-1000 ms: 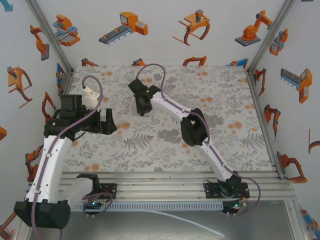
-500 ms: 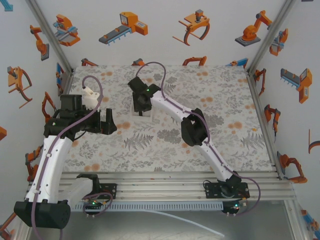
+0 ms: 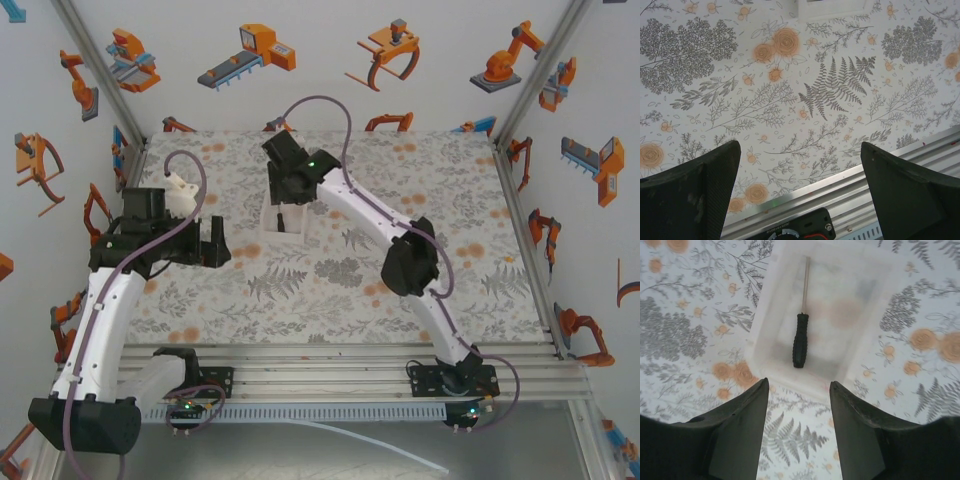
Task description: Put the screwdriver in the bin
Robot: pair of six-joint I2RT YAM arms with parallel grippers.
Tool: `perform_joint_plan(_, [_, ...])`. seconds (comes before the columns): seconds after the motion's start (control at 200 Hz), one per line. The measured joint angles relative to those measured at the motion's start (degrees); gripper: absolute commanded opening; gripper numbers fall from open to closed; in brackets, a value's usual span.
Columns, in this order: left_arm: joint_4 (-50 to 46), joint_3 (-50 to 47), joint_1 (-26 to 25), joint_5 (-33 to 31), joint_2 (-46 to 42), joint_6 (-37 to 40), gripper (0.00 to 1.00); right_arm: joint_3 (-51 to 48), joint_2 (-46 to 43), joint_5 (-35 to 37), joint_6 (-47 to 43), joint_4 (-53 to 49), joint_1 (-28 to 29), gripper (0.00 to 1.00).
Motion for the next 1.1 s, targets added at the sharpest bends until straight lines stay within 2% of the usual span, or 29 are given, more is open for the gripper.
perform_joint_plan(0.125, [0.7, 0.0, 0.0, -1.2, 1.4, -0.2, 0.97, -11.3, -12.8, 1.8, -0.6, 3.0, 0.0, 0.55])
perform_joint_plan(0.275, [2.1, 0.0, 0.0, -4.4, 3.9, -1.4, 0.97, -30.9, -29.1, 5.0, -1.8, 10.1, 0.0, 0.63])
perform_joint_plan(0.32, [3.1, -0.1, 0.0, -5.8, 4.7, -1.7, 0.97, -37.4, -33.9, 6.8, -2.3, 12.2, 0.0, 0.77])
perform_joint_plan(0.351, [3.8, -0.2, 0.0, -6.8, 5.1, -2.1, 0.97, -41.3, -36.3, 7.8, -3.0, 13.7, 0.0, 0.93])
perform_joint_plan(0.376, [4.5, -0.3, 0.0, -7.6, 5.5, -2.4, 0.97, -45.1, -38.8, 9.0, -3.7, 15.2, 0.0, 0.99])
perform_joint_plan(0.516, [8.9, -1.6, 1.2, -12.2, 8.5, -5.3, 0.97, -61.7, -48.8, 15.3, -4.9, 19.7, -0.7, 0.99])
perform_joint_plan(0.611, [12.3, -3.3, 3.4, -14.4, 10.7, -7.9, 0.97, -69.8, -54.9, 17.6, -5.6, 21.0, -3.8, 0.99])
perform_joint_plan(0.766, [19.1, -8.8, 7.2, -17.1, 11.6, -12.6, 0.97, -79.4, -65.8, 19.8, -7.4, 23.5, -13.2, 0.99])
perform_joint_plan(0.901, [28.4, -16.3, 8.8, -20.0, 10.6, -14.5, 0.97, -90.0, -73.8, 21.8, -13.7, 31.3, -20.9, 0.99])
perform_joint_plan(1.097, [42.4, -25.7, 9.0, -21.8, 9.0, -14.9, 0.97, -107.2, -76.0, 19.2, -22.9, 49.1, -33.3, 0.99])
